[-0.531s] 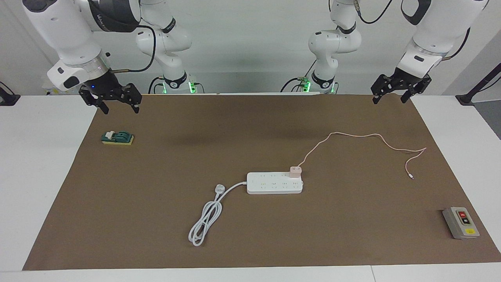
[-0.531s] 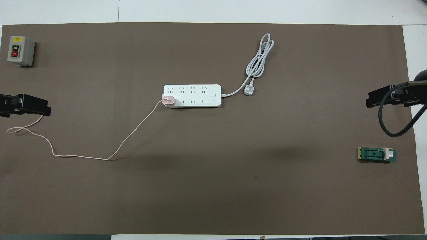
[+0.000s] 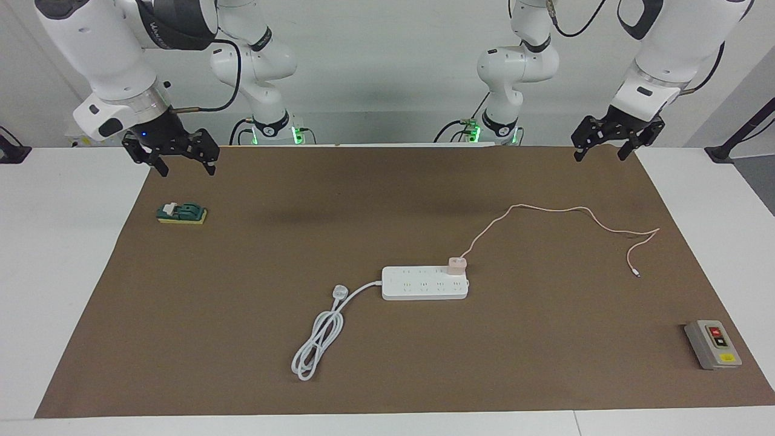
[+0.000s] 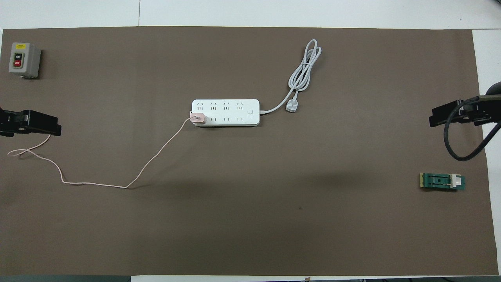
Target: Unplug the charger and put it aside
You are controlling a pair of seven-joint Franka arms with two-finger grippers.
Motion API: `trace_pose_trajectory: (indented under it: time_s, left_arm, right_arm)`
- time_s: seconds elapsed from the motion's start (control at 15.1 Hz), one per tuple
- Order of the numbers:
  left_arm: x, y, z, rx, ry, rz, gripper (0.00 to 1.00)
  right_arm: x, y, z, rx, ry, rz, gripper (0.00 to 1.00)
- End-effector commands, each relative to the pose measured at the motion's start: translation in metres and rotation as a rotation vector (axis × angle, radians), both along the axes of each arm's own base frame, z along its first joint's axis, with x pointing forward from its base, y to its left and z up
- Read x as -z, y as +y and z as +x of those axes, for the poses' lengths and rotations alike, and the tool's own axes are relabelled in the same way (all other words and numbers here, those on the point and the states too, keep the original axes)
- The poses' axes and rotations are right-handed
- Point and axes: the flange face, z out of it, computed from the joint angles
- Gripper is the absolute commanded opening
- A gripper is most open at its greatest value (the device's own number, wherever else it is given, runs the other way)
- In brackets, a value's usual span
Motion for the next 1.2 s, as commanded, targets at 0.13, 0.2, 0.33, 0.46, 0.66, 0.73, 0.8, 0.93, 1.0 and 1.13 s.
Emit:
trace_pose_trajectory:
  time_s: [0.13, 0.2, 0.33, 0.46, 0.66, 0.73, 0.8, 0.93, 1.0, 1.13]
  left_arm:
    - [0.009, -0.002, -0.01, -0.184, -0.013, -0.007, 1.0]
    - [0.008, -0.003, -0.009, -0.228, -0.022, -0.007, 1.0]
    - [0.009, -0.011, -0.01, -0.34, -0.024, -0.005, 1.0]
    - [0.011, -0.017, -0.009, -0.535, -0.036, -0.005, 1.0]
    - [0.016, -0.044, -0.013, -0.757, -0.044, 0.002, 1.0]
    - [0.023, -0.06, -0.014, -0.829, -0.043, 0.007, 1.0]
    - [0.029, -0.073, -0.012, -0.892, -0.044, 0.009, 1.0]
    - [0.035, -0.093, -0.009, -1.01, -0.054, 0.001, 1.0]
    - [0.037, -0.098, -0.007, -1.062, -0.057, -0.005, 1.0]
    - [0.054, -0.122, 0.003, -1.159, -0.052, -0.015, 1.0]
  right_arm:
    - [-0.004, 0.005, 0.004, -0.029, -0.048, 0.001, 1.0]
    - [-0.005, 0.006, 0.005, -0.03, -0.062, 0.002, 1.0]
    - [-0.006, 0.008, 0.006, -0.033, -0.065, 0.002, 1.0]
    - [-0.006, 0.012, 0.007, 0.028, -0.079, 0.006, 1.0]
    - [-0.005, 0.057, 0.009, 0.346, -0.074, 0.031, 1.0]
    - [0.0, 0.064, 0.011, 0.441, -0.048, 0.073, 1.0]
    - [0.009, 0.07, 0.015, 0.534, -0.012, 0.114, 1.0]
    - [0.027, 0.083, 0.028, 0.76, 0.063, 0.188, 1.0]
    - [0.034, 0.09, 0.034, 0.835, 0.081, 0.215, 1.0]
    - [0.049, 0.121, 0.043, 0.973, 0.117, 0.241, 1.0]
